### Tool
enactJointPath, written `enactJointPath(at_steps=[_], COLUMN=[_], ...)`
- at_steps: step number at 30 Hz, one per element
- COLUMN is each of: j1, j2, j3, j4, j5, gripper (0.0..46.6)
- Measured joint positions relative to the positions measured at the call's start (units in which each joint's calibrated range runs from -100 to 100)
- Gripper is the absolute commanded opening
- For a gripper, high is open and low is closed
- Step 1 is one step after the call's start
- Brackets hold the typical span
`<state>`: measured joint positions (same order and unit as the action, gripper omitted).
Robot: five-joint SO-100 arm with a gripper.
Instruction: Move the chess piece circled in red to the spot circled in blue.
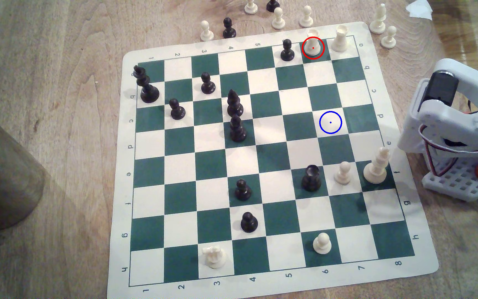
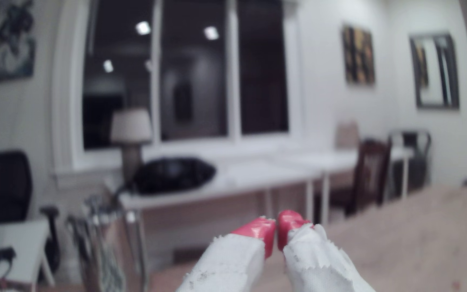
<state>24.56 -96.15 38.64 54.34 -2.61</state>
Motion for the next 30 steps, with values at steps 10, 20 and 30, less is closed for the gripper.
enactJointPath(at_steps=[10,20,30], j1=[6.3,16.4,18.4], j2=[3.6,34.5,50.5], j3=[4.2,7.3,7.6], j4=[26.6,24.4,16.5], j5=[-1.8,-1.3,-2.3], gripper=[2.3,12.8,14.5])
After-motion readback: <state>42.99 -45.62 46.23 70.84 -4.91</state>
